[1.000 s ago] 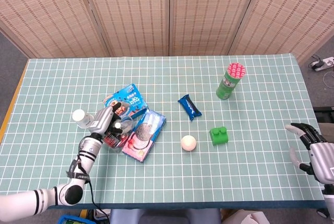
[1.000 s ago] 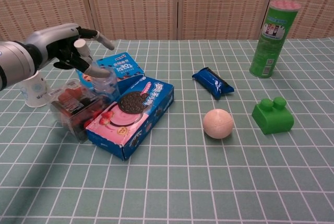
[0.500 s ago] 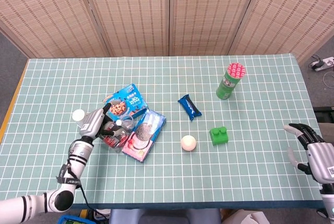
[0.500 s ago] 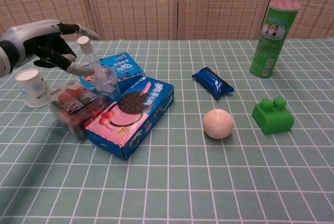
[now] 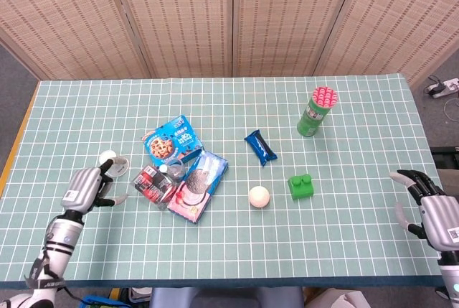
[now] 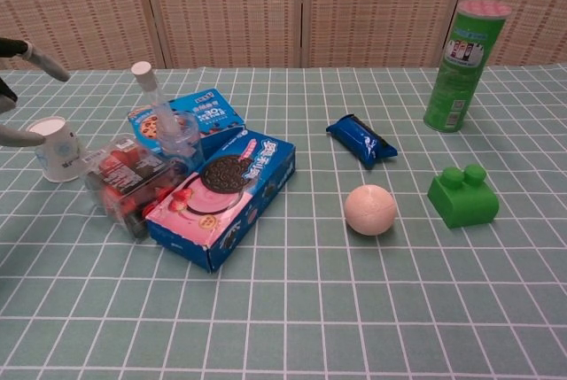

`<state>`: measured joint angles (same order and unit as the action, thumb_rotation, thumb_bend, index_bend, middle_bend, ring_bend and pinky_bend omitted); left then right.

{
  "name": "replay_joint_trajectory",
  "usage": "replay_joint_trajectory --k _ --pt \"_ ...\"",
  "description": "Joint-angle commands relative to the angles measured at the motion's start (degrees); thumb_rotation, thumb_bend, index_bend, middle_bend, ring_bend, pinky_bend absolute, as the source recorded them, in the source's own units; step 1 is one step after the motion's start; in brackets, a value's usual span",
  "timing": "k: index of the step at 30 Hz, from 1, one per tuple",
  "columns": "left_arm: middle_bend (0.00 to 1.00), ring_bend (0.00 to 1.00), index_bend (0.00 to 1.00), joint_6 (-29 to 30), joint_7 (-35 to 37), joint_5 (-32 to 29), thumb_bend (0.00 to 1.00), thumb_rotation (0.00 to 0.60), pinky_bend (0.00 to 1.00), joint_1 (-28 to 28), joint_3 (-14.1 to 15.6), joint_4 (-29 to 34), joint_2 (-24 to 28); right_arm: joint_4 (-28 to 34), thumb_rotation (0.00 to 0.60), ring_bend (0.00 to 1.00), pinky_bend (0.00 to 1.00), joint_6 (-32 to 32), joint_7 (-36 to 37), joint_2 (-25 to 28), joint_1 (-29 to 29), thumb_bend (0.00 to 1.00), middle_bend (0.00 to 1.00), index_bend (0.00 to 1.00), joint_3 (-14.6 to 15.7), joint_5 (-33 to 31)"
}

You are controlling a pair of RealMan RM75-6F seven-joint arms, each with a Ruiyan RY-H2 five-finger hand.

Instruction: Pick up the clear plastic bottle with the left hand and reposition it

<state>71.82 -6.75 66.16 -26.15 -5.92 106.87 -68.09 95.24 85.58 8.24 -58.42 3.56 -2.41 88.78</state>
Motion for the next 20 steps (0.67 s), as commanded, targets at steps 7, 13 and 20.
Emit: replay_joint_trajectory --k 7,13,20 --pt "0.63 0.63 0.37 11.7 -3.94 10.3 0.03 0.6 0.78 9.92 6.63 1.19 7.19 0.91 0.6 0.13 0.35 -1.98 -4.13 -0.52 0.35 0.47 0.2 0.23 0.06 -1.94" --pt "0.55 0.55 0.38 18.55 -8.85 15.4 0.03 0.6 0.63 15.38 9.39 0.32 9.43 1.63 0.6 0.13 0.35 -2.42 -7.08 -0.99 0.46 0.47 0.2 0.23 0.03 -2.61" --pt "0.54 0.54 0.38 22.26 -10.22 19.96 0.03 0.6 0.62 20.22 11.97 -3.64 8.59 2.26 0.6 0.13 0.35 -1.61 -10.09 -1.64 0.07 0.47 0.2 0.23 0.14 -2.46"
